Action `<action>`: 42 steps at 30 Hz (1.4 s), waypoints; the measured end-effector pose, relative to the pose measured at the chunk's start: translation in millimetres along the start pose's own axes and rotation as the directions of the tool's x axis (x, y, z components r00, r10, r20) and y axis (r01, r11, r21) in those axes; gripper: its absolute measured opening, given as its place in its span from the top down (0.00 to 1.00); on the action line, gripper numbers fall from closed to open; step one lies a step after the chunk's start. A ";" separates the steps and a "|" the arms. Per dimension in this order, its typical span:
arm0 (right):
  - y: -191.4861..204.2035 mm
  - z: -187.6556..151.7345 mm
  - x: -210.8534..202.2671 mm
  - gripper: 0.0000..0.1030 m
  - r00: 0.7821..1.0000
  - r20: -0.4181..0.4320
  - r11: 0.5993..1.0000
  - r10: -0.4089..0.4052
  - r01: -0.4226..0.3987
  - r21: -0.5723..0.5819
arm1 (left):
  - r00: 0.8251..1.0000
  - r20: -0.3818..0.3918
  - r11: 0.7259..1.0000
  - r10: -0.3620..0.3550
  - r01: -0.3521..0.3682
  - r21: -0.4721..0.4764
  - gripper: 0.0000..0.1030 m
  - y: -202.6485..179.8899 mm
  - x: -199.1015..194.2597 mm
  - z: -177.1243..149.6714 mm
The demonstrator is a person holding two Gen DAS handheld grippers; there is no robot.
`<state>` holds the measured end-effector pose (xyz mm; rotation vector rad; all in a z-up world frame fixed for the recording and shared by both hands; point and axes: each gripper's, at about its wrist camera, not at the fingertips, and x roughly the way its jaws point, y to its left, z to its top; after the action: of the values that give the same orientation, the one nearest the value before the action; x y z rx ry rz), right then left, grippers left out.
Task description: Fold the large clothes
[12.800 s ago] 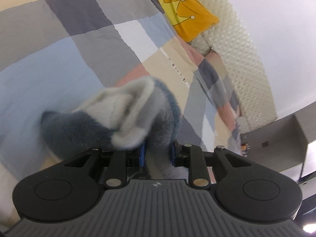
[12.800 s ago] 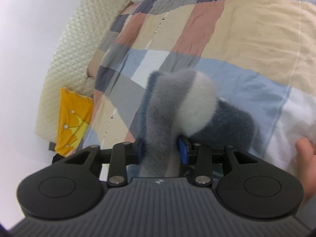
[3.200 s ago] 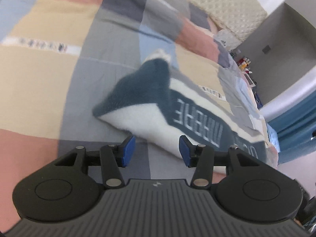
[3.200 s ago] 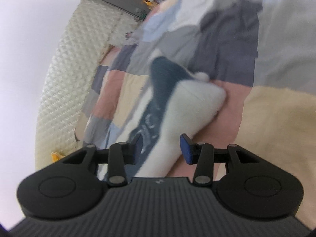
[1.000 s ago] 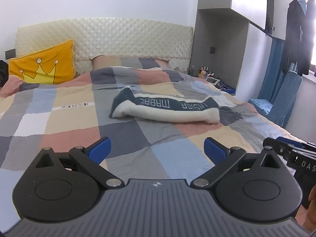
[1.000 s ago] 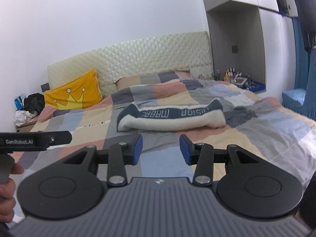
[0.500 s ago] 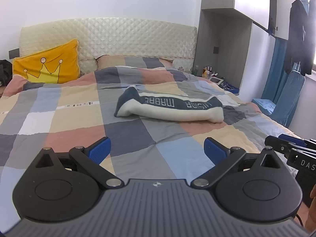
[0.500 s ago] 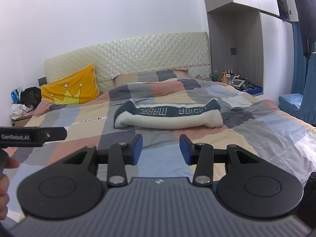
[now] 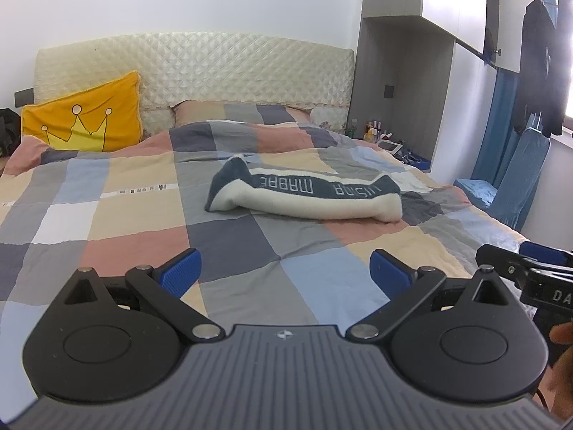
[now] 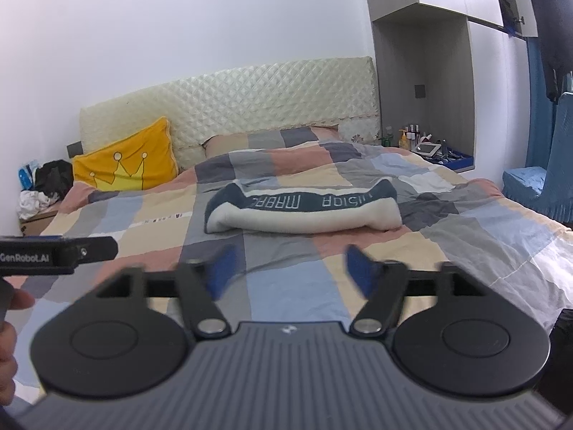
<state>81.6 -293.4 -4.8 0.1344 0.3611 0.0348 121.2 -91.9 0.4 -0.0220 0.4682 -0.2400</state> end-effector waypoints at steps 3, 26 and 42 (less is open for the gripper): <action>-1.5 1.6 1.4 0.08 1.000 -0.012 1.000 -0.011 0.011 -0.002 | 1.000 0.006 1.000 -0.001 0.001 0.003 0.01 -1.5 -2.2 -0.5; -2.4 2.2 -1.3 0.07 0.999 -0.018 0.999 -0.038 0.038 -0.012 | 1.000 0.004 1.000 -0.014 0.014 0.003 0.01 -7.9 -8.7 -1.3; -0.8 4.0 -4.0 0.07 0.999 -0.020 0.999 -0.042 0.042 -0.008 | 0.999 0.018 1.000 -0.030 0.030 -0.001 0.01 -9.9 -19.3 -0.6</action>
<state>79.3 -294.9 0.2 0.1189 0.3841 -0.0039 102.0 -97.0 9.2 -0.0325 0.4503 -0.2688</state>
